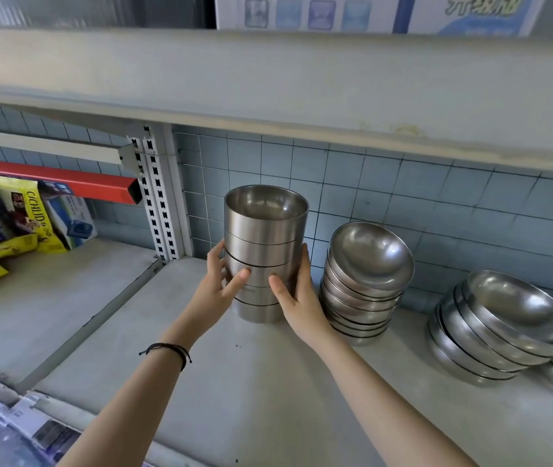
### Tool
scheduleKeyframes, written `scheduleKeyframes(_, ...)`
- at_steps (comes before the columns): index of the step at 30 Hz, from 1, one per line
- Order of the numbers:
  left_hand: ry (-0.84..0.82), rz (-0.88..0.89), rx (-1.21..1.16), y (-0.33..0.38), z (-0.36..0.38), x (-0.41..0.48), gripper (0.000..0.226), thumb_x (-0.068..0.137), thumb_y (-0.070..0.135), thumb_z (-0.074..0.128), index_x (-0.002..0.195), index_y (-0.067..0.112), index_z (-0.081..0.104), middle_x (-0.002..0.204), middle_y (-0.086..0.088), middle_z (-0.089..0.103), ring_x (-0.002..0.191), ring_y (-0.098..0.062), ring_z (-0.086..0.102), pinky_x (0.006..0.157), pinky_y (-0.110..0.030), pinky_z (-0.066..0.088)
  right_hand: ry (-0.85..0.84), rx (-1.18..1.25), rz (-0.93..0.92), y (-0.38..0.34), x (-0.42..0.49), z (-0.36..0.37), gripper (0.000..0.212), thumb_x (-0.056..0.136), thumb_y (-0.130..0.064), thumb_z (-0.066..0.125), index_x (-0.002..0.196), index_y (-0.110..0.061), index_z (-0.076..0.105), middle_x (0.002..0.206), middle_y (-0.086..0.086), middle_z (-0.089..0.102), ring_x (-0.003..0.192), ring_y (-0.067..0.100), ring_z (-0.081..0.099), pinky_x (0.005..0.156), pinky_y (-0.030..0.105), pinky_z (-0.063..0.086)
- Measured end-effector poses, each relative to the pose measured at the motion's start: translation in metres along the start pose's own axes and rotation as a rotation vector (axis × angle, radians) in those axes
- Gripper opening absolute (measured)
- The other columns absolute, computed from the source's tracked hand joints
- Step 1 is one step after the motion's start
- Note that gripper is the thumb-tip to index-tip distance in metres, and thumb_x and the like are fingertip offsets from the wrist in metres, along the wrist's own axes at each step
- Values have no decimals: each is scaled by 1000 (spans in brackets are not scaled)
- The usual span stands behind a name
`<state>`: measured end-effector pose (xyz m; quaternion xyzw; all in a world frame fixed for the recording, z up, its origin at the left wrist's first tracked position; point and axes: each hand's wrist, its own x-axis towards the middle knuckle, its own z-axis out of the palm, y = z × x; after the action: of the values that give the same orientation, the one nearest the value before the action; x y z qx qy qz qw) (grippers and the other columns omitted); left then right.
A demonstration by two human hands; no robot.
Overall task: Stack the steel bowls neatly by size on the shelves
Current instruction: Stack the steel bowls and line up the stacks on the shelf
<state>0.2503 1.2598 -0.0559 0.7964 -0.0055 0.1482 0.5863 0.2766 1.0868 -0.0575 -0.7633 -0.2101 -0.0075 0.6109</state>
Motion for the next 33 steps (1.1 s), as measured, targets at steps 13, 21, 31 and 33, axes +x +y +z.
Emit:
scheduleKeyframes(13, 119, -125, 375, 40, 8, -35, 89, 84, 66, 45, 152, 19, 14, 146, -3, 43, 129, -25, 50, 101, -46, 45, -231, -309, 108, -21, -25, -25, 79, 94, -46, 59, 153, -12, 19, 153, 7, 39, 139, 23, 40, 112, 34, 35)
scheduleKeyframes(21, 36, -290, 751, 56, 18, -102, 76, 80, 71, 43, 139, 24, 42, 131, -6, 58, 115, -24, 57, 96, -39, 47, -502, -707, 109, -44, -79, -83, 64, 92, -55, 57, 145, -22, 43, 137, 7, 57, 121, 24, 57, 100, 33, 45)
scheduleKeyframes(31, -368, -54, 1375, 104, 79, -188, 81, 77, 86, 30, 131, 30, 52, 124, 12, 61, 114, -9, 57, 93, -28, 47, -496, -1250, 229, -69, -177, -183, 64, 88, -60, 59, 131, -13, 55, 128, 7, 58, 117, 28, 57, 77, 32, 44)
scheduleKeyframes(33, -381, 25, 1349, 110, 100, -200, 101, 60, 93, 11, 126, 30, 54, 121, 12, 62, 112, -8, 58, 92, -28, 48, -468, -1270, 288, -71, -203, -197, 61, 87, -62, 58, 127, -15, 56, 125, 5, 59, 115, 27, 57, 73, 30, 40)
